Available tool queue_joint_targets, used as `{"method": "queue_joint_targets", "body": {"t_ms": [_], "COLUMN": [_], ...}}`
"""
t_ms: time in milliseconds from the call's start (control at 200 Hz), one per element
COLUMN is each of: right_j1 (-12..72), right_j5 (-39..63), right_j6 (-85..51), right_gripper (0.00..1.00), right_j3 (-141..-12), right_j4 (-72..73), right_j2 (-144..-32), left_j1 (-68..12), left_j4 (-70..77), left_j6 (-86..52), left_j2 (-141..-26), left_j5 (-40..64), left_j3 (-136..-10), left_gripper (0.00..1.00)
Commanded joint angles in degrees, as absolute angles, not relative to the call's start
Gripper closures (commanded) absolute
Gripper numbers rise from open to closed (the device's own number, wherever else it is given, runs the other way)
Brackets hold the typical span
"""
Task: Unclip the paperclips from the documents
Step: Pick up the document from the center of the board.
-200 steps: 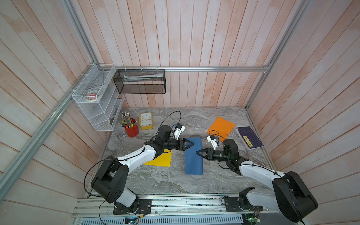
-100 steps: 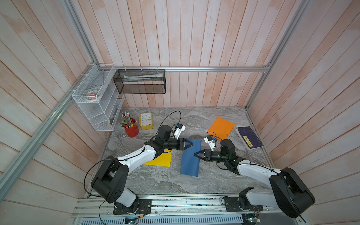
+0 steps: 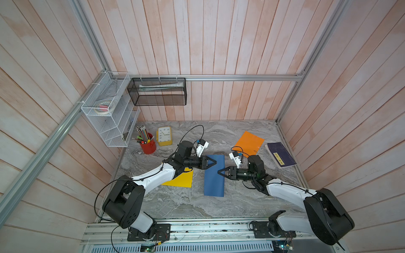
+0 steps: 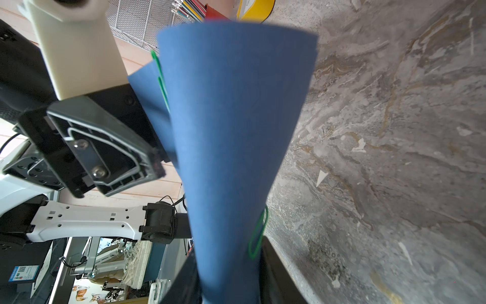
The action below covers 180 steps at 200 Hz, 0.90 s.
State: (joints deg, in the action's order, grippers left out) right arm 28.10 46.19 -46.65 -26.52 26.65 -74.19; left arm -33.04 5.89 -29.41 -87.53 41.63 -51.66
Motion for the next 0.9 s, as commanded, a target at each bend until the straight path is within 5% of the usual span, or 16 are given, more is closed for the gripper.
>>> {"method": "queue_joint_targets", "body": {"t_ms": [0,895], "right_j1": [28.69,29.73], "right_j5": [46.25,45.74], "right_j6": [-45.2,-45.0], "right_gripper": [0.65,0.6], "right_j3": [-28.39,-28.4], "right_j4": [25.59,25.94], "right_j2": [-74.44,-75.25], "left_j1": [-32.87,-32.87], "left_j4": [5.52,4.31], "left_j6": [-28.03,-27.36], "left_j2": [-88.25,-88.53], "left_j5": [42.54,42.28], "left_j3": [-51.01,-51.34], "left_gripper": [0.7,0.96]}}
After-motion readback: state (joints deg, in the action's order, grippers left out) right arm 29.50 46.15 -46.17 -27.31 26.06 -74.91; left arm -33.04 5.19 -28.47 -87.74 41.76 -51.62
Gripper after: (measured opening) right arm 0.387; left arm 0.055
